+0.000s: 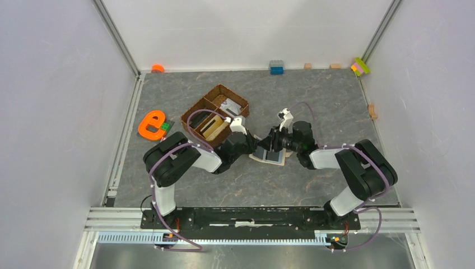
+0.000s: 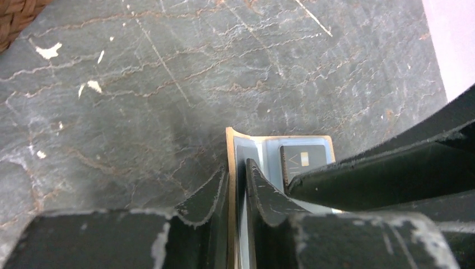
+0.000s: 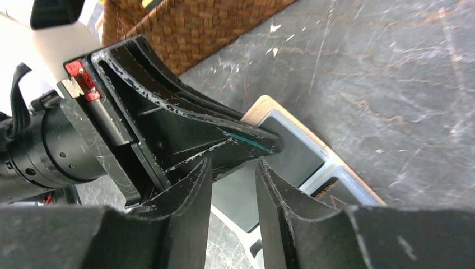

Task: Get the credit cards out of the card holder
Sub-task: Remove the credit card from the card holder.

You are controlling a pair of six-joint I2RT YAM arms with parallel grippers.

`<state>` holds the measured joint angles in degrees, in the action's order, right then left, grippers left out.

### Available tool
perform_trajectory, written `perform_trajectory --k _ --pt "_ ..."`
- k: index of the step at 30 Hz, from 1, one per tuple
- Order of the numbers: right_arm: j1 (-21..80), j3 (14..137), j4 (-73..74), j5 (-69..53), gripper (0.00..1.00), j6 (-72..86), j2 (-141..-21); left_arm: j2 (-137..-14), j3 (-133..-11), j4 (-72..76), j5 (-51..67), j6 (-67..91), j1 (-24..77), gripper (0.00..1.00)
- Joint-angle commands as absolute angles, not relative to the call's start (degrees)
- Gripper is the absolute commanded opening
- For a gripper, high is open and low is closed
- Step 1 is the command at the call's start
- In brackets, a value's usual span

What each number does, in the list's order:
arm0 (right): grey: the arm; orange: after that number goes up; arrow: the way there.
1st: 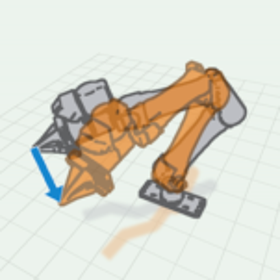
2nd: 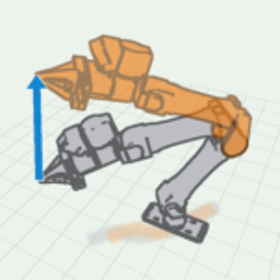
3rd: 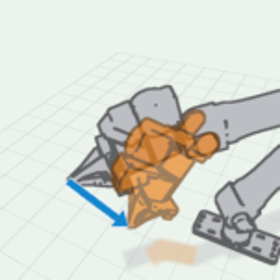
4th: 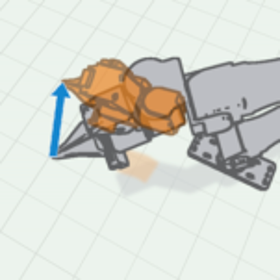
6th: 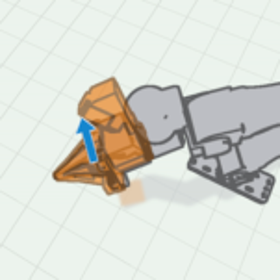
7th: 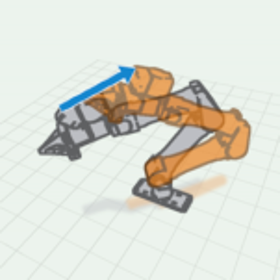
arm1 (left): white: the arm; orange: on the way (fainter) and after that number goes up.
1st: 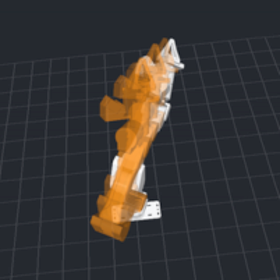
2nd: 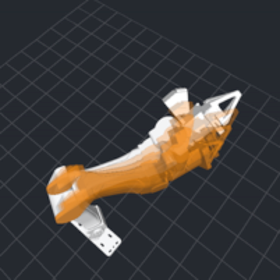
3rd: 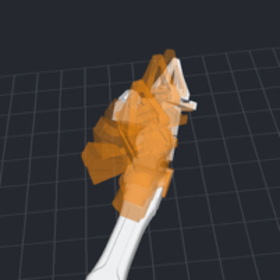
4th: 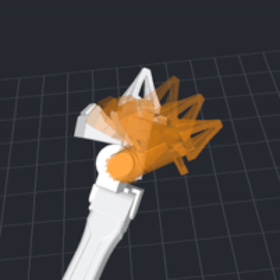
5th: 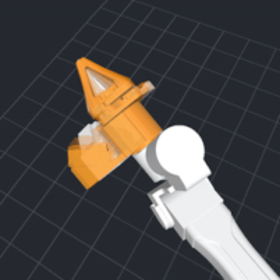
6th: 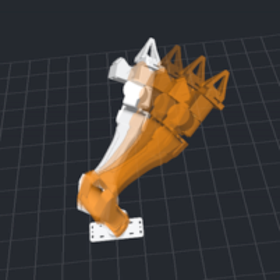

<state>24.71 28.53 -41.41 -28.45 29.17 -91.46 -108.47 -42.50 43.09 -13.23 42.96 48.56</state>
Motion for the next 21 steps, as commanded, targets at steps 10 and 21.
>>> perform_trajectory --k 10,21 --pt "27.49 26.15 -30.62 -20.57 0.38 24.26 -83.51 -100.74 -39.43 35.48 -10.26 37.65 48.15 0.39" --pt "27.86 25.55 -26.57 -18.41 0.31 23.18 -84.75 -100.98 -39.80 34.89 9.65 43.04 45.26 0.48"
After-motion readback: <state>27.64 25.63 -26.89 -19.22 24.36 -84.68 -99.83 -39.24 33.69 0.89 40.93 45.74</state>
